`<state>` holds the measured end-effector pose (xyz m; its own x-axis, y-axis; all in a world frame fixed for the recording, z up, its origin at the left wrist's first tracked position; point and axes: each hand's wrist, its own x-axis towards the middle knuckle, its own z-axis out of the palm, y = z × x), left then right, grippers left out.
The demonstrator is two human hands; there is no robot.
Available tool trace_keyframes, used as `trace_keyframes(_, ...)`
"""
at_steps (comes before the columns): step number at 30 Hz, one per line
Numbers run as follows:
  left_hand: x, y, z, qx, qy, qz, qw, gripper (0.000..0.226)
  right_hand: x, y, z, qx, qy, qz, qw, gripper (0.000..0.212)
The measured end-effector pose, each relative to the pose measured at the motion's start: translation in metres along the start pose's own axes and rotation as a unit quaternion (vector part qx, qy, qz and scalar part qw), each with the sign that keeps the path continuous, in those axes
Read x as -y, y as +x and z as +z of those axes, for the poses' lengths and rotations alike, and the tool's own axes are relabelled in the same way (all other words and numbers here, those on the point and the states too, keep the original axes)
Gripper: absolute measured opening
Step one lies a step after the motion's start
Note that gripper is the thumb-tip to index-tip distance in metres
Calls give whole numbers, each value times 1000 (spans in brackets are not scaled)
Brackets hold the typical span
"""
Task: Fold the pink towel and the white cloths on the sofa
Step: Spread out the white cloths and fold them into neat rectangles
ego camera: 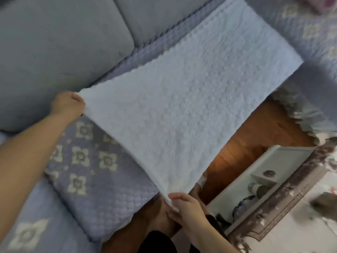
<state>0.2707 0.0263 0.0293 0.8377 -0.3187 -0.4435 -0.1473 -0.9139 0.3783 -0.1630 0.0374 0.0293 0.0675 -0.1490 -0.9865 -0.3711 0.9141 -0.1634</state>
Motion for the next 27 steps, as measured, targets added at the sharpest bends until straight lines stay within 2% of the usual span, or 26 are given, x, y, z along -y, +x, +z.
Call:
trace_keyframes(4,59,31,15,-47,29,6,998,29,-28,49,40,54,-29,92,994,19)
trace_keyframes(7,105,62,33,-100,29,32,994,28,-53,93,67,76,-77,123,986,18)
trace_keyframes(9,132,75,49,-123,37,20,991,34,-68,113,80,112,-147,128,974,17)
trace_keyframes(10,142,74,60,-118,59,6,991,39,-77,125,83,128,-199,146,961,17)
trace_keyframes(11,149,66,72,-99,88,-21,991,45,-89,143,81,132,-267,139,944,16)
trace_keyframes(13,153,31,98,-49,127,-84,987,56,-101,167,71,191,-366,96,906,11)
trace_keyframes(14,152,7,112,-39,125,-82,988,57,-87,164,66,192,-416,89,884,12)
trace_keyframes(15,147,-22,124,-45,120,-52,990,59,-61,156,61,173,-451,85,872,15)
trace_keyframes(17,129,-75,142,-49,121,16,991,62,6,132,46,102,-450,60,885,13)
trace_keyframes(19,107,-103,152,-13,128,28,991,63,75,121,16,55,-427,49,901,9)
trace_keyframes(20,93,-109,153,18,129,16,991,63,112,116,1,27,-437,15,899,11)
trace_keyframes(25,-23,-76,152,142,148,73,976,56,312,104,-78,-136,-412,-131,891,17)
trace_keyframes(27,-87,-55,162,196,138,95,966,53,384,105,-108,-153,-425,-155,879,16)
